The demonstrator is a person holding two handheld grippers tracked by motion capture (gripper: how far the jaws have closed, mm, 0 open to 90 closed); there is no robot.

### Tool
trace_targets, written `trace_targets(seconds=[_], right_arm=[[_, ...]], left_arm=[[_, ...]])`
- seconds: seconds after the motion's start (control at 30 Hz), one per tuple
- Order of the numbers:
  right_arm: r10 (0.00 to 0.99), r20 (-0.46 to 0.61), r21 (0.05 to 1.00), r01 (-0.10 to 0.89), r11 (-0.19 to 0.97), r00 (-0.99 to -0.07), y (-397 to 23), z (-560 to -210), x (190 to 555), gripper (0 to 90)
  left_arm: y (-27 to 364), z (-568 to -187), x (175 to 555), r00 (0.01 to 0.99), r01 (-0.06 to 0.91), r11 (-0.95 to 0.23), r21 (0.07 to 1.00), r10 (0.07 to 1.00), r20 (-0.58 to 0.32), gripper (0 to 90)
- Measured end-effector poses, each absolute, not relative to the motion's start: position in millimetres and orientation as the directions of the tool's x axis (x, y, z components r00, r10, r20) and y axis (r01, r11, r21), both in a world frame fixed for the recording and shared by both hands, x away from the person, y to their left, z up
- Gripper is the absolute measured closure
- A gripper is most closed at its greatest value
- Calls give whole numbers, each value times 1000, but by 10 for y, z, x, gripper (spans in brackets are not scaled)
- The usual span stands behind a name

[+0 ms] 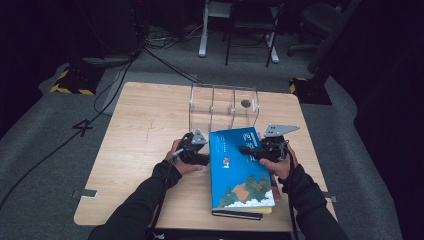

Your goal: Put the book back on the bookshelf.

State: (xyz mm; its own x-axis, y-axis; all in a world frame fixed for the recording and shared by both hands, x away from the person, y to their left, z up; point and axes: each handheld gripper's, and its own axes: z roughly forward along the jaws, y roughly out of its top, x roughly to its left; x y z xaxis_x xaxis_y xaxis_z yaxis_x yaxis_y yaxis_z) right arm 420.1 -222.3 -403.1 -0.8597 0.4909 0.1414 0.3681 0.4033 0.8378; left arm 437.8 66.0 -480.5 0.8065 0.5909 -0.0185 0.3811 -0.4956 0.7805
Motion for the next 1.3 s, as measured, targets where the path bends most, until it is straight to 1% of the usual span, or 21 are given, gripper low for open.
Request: trace_targets(seconds=[0.1,0.17,0.2,0.27,0.3,0.37,0.43,0.57,0.6,0.63,0.8,1.0,1.17,1.23,1.27,1.3], right_arm=[[479,141,837,363,409,-866,-2171,-3971,4201,739],[475,138,835,360,416,-869,-2133,-3930,4204,744],[472,135,835,356,418,-871,-2114,-3910,4208,746],[458,128,835,345,428,-880,-2064,-3854,4213,751],[453,128,835,343,430,-882,-2045,-3832,4218,753],[448,117,834,333,440,-886,-2004,-3778,4233,755],[451,116,839,330,432,-885,-1986,-3726,4254,760],[459,106,847,321,423,-882,-1962,-3637,4285,765],[461,98,850,315,422,-882,-1957,-3602,4294,766],[471,78,855,302,422,-879,-1953,-3527,4317,766],[477,65,872,282,400,-877,-1963,-3436,4341,768],[473,-5,914,188,360,-881,-2015,-3296,4321,771],[458,-73,943,89,322,-886,-2101,-3285,4193,766],[460,-87,942,77,327,-884,-2119,-3290,4167,764],[455,-113,945,47,325,-883,-2175,-3305,4122,761],[455,-113,945,47,325,-883,-2175,-3305,4122,761]], left_arm=[[700,-4780,4399,802,370,-491,789,598,-4,423],[728,-4767,4427,801,370,-482,794,598,-10,463],[747,-4758,4439,802,364,-474,802,597,-11,499],[791,-4739,4464,824,344,-465,816,565,-25,590],[798,-4726,4470,836,342,-472,812,548,-33,651],[826,-4690,4495,851,334,-461,822,523,-52,715],[848,-4636,4506,852,327,-439,837,519,-60,800],[901,-4530,4527,853,314,-414,854,518,-63,881],[930,-4482,4542,851,318,-384,867,518,-83,881],[957,-4395,4569,838,324,-363,874,539,-87,894],[990,-4248,4642,831,317,-320,893,548,-98,896],[1020,-3962,4756,826,287,-258,922,554,-102,898],[966,-3784,4706,836,242,-260,935,546,-65,898],[950,-3758,4686,838,235,-259,937,542,-61,899],[916,-3704,4642,846,221,-255,942,530,-55,899],[916,-3704,4642,846,221,-255,942,530,-55,899]])
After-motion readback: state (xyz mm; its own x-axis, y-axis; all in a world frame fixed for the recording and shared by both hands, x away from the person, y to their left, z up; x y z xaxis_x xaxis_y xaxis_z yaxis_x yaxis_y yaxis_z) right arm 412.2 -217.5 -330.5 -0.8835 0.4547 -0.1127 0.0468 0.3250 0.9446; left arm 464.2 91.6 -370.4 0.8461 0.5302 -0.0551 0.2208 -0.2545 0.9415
